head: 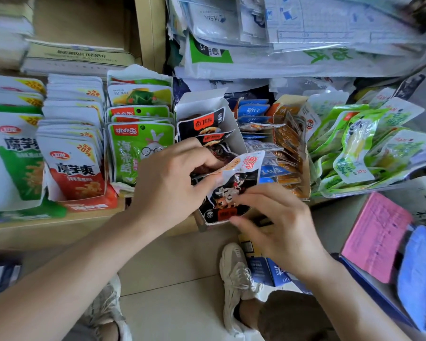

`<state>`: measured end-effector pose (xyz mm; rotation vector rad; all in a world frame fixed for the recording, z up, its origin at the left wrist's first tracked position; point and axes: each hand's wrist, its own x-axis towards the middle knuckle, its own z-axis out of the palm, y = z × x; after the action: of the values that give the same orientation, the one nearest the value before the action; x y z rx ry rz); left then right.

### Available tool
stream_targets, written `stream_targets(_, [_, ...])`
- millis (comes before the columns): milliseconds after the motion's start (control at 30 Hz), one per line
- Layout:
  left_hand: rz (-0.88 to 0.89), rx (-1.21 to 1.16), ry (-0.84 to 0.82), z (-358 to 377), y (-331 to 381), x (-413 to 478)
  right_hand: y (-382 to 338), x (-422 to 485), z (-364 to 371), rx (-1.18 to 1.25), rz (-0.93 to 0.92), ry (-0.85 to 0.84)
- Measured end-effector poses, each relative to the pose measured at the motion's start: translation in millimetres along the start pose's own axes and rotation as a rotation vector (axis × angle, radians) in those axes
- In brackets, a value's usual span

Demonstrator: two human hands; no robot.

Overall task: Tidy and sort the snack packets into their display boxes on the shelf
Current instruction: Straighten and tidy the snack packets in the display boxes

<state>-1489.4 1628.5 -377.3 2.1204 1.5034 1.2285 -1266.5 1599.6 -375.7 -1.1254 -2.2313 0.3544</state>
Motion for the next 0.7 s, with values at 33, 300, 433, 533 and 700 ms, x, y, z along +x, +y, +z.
stream_targets(33, [-0.029, -0.018, -0.033, -1, 0, 1, 3, -3, 2, -0.042, -0.001, -0.105])
stream_targets(300, [-0.165, 0.027, -0.213, -5, 4, 2, 1, 0, -1, -0.07, -0.039, 0.071])
stream_targets(433, [-0.183, -0.036, -0.279, -11, -1, 4, 5, 6, 1, -0.061, -0.025, -0.003])
stream_targets(533, [-0.187, -0.141, -0.305, -25, -4, 5, 13, 8, 4, -0.058, 0.01, 0.026])
stream_targets(700, [-0.125, -0.123, -0.196, -33, 3, 1, 24, 13, 9, -0.118, 0.016, -0.033])
